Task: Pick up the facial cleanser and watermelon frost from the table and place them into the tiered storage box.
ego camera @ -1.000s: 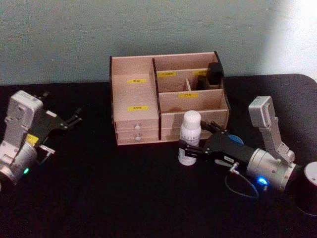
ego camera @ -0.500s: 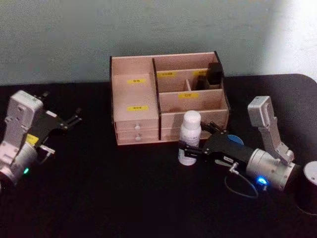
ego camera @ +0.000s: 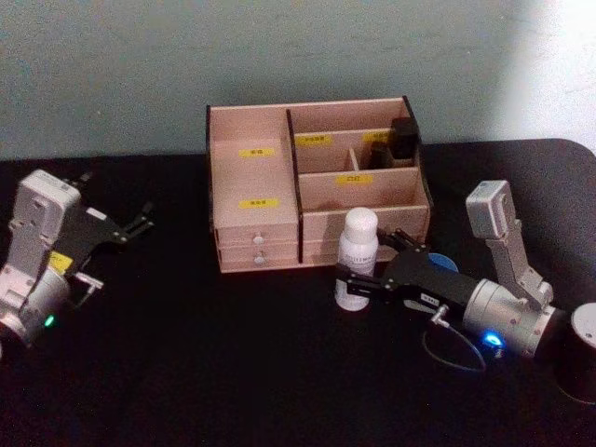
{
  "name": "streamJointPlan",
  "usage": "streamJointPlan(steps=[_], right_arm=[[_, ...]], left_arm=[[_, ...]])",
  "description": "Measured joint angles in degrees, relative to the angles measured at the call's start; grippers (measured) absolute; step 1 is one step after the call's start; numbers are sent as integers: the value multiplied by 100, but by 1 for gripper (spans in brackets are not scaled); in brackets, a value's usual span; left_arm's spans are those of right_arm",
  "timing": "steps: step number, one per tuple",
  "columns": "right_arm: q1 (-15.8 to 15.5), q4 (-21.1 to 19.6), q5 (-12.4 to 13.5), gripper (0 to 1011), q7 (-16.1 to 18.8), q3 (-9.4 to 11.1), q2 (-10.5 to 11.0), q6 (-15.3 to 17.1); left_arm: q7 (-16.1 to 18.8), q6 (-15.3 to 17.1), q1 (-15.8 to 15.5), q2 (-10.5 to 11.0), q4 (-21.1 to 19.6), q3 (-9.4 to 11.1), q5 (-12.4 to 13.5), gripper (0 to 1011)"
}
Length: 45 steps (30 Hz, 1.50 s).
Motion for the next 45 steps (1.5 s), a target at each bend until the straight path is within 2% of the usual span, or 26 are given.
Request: streamJointPlan(steps=[2,6,17,36,45], right_arm=[[-1,-1,-1,994,0,1,0,0],[-3,-2,-3,913,-2,3,0,-2],[-6,-6,-7,596,-7,5,0,-4],[-7,-6,-7,594,-11,3,1,-9],[-65,-163,0,595,46,-4,90,-40]], left_arm=[[0,0,0,0,0,0,0,1001],[0,0,0,0,0,0,0,1001],[0,0,0,0,0,0,0,1000],[0,0,0,0,0,0,0,1001],[0,0,0,0,0,0,0,1001]])
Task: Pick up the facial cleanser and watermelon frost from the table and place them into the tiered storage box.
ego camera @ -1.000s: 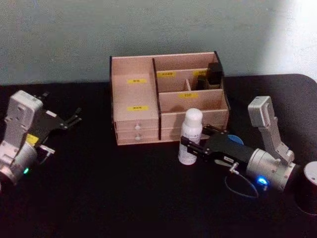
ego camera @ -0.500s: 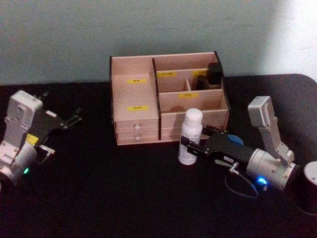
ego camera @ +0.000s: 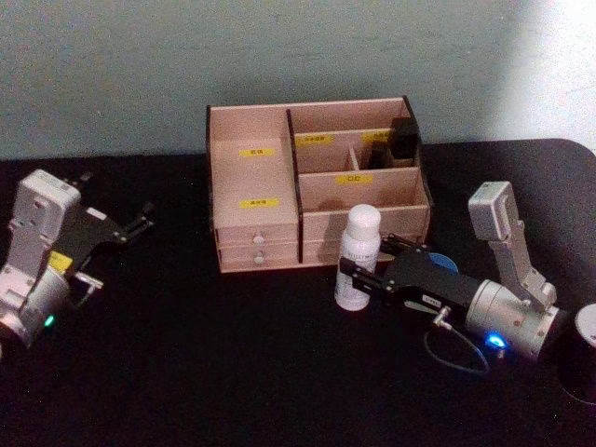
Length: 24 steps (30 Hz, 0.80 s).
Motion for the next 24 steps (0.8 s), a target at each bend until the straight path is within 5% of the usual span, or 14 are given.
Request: streamJointPlan(steps=[13,24], right_arm=[[-71,-589,163,595,-131,164,189,182],[213,-747,235,594,-424,386,114,217]], left_arm=[[0,0,0,0,0,0,0,1001],[0,0,0,0,0,0,0,1001]])
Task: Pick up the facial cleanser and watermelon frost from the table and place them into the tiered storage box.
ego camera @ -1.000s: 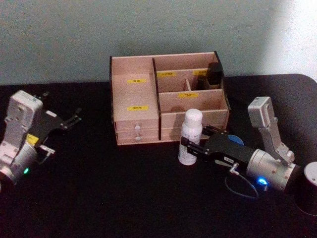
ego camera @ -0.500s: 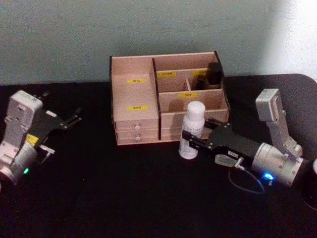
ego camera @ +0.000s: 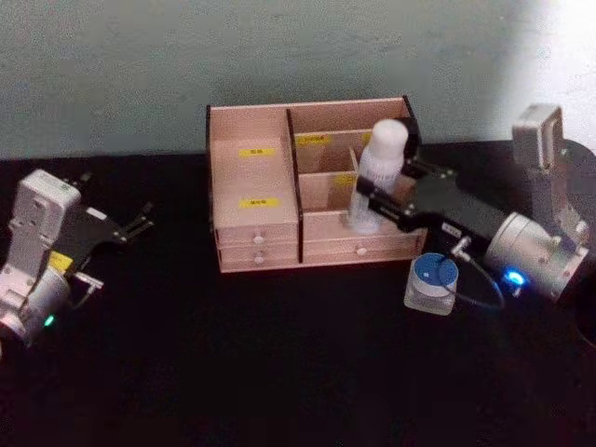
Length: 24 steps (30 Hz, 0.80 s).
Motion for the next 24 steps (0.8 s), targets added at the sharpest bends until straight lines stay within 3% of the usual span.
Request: streamJointPlan(steps=[11,24], right_arm=[[401,280,81,595,-121,97,-205,53],[1054,1154,-19,595,-115,-81,-611,53]], left_arm=[[0,0,0,0,0,0,0,1001],[0,0,0,0,0,0,1,1001]])
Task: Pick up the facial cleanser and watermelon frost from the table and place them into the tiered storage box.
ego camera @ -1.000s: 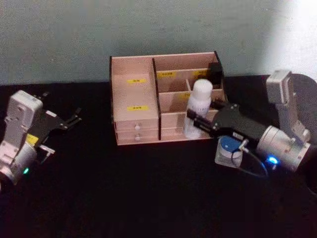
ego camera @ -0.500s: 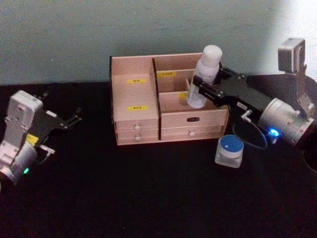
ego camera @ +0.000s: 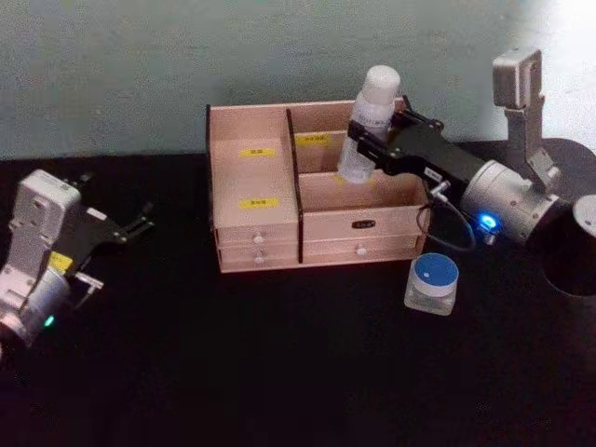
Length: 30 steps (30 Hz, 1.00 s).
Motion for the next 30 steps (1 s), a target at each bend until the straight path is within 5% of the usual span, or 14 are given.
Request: streamJointPlan(steps=[30], right_arm=[[658,1063,-370,595,-11,-68,-546,-264]], left_arm=[[0,0,0,0,0,0,0,1001]])
